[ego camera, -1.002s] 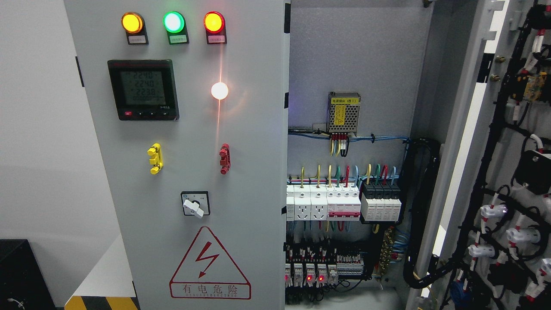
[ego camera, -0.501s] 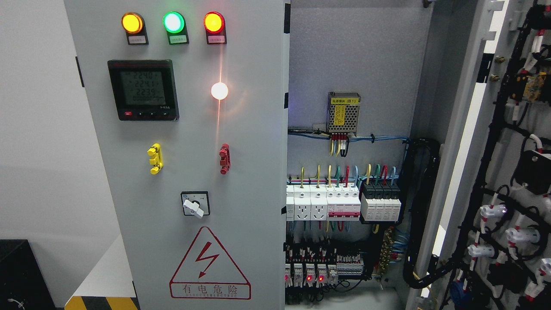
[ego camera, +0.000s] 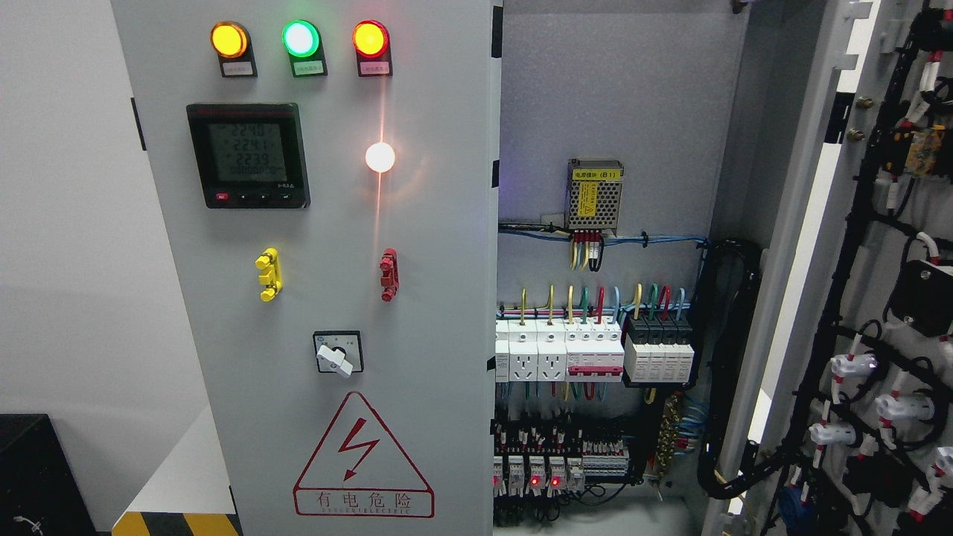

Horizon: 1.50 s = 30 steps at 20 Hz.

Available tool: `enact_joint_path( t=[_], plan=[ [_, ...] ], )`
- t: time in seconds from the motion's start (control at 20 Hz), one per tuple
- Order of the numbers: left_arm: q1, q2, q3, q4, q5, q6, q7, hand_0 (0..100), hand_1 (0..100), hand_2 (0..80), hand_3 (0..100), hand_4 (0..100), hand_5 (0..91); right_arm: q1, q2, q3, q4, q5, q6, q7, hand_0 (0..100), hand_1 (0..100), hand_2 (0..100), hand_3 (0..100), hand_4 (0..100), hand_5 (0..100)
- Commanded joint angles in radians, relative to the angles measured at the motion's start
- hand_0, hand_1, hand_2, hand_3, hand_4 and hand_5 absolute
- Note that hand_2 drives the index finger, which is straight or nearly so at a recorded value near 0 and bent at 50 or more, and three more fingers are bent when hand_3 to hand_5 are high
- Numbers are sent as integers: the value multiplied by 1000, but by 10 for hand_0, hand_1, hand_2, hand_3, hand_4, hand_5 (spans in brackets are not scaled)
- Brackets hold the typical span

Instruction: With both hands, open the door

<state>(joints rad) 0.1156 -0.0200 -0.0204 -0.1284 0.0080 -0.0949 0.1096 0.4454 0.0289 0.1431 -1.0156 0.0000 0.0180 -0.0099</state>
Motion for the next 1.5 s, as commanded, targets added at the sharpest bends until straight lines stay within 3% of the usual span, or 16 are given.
enact_joint_path(
  t=[0.0,0.05,0.15,0.55,1.0,1.45],
  plan=[
    [-2,-38,88,41,-14,-2,-1,0,0,0,0,0,0,81,-86,92,-487,15,-62,2,0,0,0,0,0,0],
    [-2,-38,88,39,-13,-2,-1,0,0,0,0,0,0,96,-89,95,-515,15,-90,2,0,0,0,0,0,0],
    [-2,-40,89,38,-7,-6,-1,0,0,0,0,0,0,125,-130,99,-575,15,-131,1,0,0,0,0,0,0],
    [-2,-57,85,29,-6,-9,-1,0,0,0,0,0,0,179,-218,130,-828,14,-196,1,0,0,0,0,0,0],
    [-19,-66,85,29,-5,-9,-1,0,0,0,0,0,0,171,-228,151,-914,15,-320,1,0,0,0,0,0,0],
    [-28,-71,86,30,-6,-9,-1,0,0,0,0,0,0,98,-219,153,-1035,14,-328,-1,0,0,0,0,0,0]
  ],
)
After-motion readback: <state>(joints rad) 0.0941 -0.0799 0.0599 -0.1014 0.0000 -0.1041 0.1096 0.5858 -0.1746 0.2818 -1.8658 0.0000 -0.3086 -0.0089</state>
